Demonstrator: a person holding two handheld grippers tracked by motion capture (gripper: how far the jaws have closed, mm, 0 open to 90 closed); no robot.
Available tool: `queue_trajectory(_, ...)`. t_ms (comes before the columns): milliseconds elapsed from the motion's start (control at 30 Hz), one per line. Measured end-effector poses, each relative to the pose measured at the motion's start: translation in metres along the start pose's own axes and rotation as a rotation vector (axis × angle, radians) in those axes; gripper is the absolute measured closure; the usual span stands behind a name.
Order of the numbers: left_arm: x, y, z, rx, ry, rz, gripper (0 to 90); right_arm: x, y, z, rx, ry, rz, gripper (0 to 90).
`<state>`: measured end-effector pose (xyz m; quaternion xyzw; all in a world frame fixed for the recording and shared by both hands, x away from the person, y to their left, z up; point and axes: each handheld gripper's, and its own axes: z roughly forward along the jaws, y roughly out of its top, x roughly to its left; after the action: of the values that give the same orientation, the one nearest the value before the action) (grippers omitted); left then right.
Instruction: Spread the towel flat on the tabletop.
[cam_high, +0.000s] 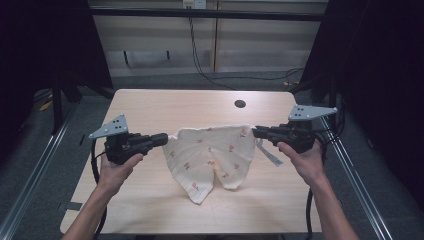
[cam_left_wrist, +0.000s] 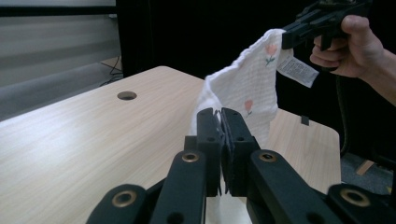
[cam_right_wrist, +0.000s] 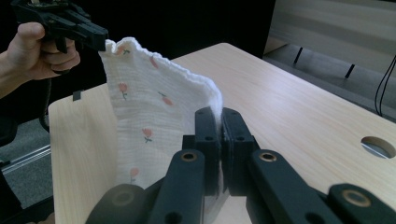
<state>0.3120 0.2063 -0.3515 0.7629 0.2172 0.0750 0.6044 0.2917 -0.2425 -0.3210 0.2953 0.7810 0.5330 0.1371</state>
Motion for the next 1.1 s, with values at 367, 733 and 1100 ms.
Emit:
queue_trajectory(367,-0.006,0.019,-0.019,-0.021,0.003,0.029,87.3,0.019,0.022,-0.017,-0.014,0.002,-0.072,86.7)
queue_trajectory(733,-0.028,0.037,-0.042,-0.005,-0.006,0.059,87.2,0.049,0.034,-0.042,-0.044,0.036,-0.121,86.7)
queue_trajectory(1100,-0.006,0.011,-0.014,0.068,0.015,-0.025,87.3,0.036,0.0,-0.027,-0.025,0.032,-0.073,86.8)
